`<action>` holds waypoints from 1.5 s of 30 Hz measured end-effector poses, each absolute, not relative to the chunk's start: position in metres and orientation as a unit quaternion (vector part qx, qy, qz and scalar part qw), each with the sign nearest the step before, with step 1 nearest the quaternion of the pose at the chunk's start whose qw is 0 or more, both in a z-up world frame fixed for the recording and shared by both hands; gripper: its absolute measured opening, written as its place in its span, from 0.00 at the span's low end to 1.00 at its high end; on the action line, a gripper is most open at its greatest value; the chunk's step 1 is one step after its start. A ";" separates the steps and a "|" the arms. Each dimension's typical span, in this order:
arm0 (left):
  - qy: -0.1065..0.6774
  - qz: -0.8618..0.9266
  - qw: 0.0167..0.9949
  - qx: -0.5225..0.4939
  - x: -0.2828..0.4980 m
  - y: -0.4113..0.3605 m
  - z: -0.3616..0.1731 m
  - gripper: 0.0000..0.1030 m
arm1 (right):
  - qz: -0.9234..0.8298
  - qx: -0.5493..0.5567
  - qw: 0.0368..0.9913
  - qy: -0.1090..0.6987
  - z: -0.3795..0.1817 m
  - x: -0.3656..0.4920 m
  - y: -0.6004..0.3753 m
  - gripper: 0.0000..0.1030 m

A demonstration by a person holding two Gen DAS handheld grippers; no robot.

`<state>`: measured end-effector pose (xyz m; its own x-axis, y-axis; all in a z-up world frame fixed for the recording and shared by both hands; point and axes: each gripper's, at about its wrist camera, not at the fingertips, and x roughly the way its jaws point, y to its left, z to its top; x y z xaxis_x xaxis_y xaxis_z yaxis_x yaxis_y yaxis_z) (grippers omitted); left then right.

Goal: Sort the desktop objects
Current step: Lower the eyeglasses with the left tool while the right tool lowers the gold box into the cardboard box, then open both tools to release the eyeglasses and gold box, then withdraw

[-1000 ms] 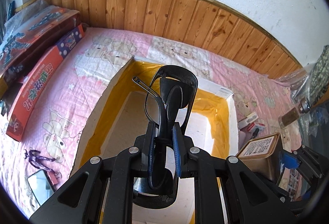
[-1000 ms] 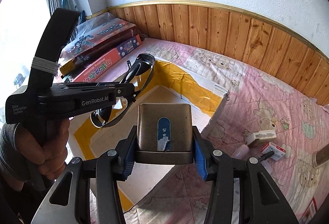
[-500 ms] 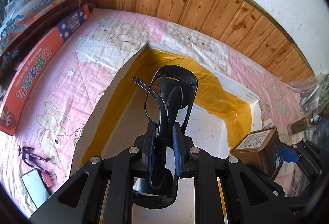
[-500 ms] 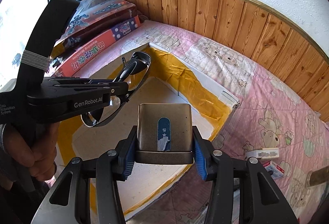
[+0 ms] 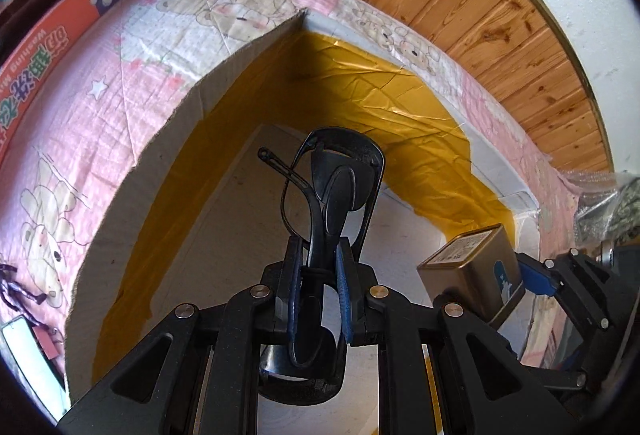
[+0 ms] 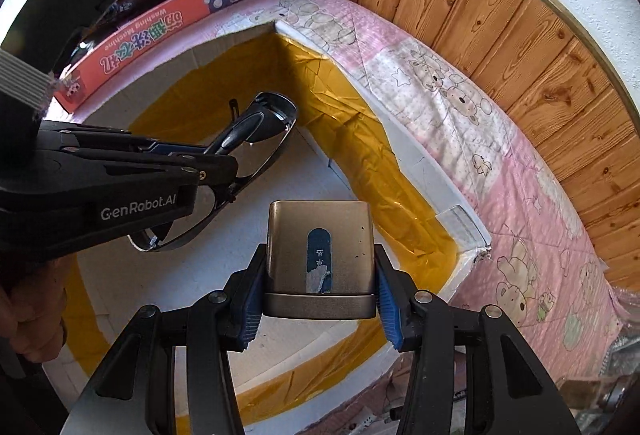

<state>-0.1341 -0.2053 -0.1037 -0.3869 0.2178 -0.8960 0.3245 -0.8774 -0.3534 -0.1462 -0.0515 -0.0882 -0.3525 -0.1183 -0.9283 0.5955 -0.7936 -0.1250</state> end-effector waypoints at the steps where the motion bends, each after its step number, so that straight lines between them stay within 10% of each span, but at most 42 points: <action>1: 0.248 -0.794 0.030 0.555 -0.135 -0.205 -0.106 0.16 | -0.785 0.528 0.224 0.232 -0.093 -0.150 -0.051 0.48; 10: 0.217 -0.798 0.019 0.563 -0.151 -0.192 -0.116 0.18 | -0.762 0.558 0.210 0.255 -0.117 -0.176 -0.056 0.48; 14: 0.204 -0.803 0.018 0.559 -0.152 -0.188 -0.111 0.35 | -0.771 0.551 0.205 0.246 -0.114 -0.177 -0.053 0.53; 45: 0.075 -0.898 -0.096 0.422 -0.030 -0.041 0.013 0.36 | -0.914 0.319 0.249 0.021 0.011 0.036 0.108 0.57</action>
